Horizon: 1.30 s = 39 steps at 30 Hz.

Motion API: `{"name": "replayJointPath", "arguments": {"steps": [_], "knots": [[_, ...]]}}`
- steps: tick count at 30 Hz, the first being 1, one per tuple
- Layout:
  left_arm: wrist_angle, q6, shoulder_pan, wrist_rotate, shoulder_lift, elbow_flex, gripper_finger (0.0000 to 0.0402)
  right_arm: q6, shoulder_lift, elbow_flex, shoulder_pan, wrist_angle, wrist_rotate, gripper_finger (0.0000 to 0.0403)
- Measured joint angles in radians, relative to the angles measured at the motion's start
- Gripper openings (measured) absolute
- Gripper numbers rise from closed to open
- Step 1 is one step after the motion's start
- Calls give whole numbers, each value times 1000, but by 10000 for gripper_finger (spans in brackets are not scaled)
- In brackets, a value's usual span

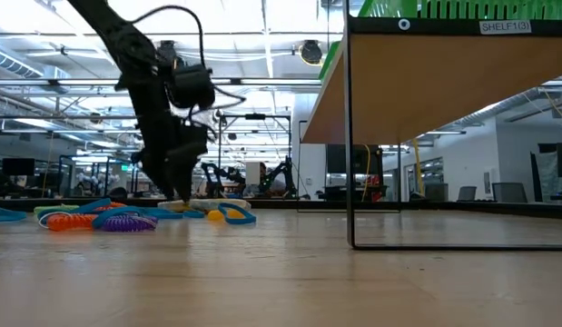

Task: Pick & Place Office Desk Supplies
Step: Put the yellow crayon box into the top green bin

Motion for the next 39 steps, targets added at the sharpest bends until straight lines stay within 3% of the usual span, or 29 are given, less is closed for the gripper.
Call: {"name": "replayJointPath", "arguments": {"steps": [10, 18, 23, 30, 39], "knots": [[15, -6, 25, 37, 59, 1, 268, 0, 0, 0, 0, -6, 0, 219], [21, -3, 23, 58, 47, 0, 170, 0, 0, 0, 0, -11, 0, 219], [23, -3, 23, 58, 47, 7, 131, 0, 0, 0, 0, -14, 0, 219], [16, 32, 19, 57, 18, 68, 122, 0, 0, 0, 0, -14, 0, 219], [52, 121, -42, 46, -151, 145, 120, 0, 0, 0, 0, -13, 0, 219]]}}
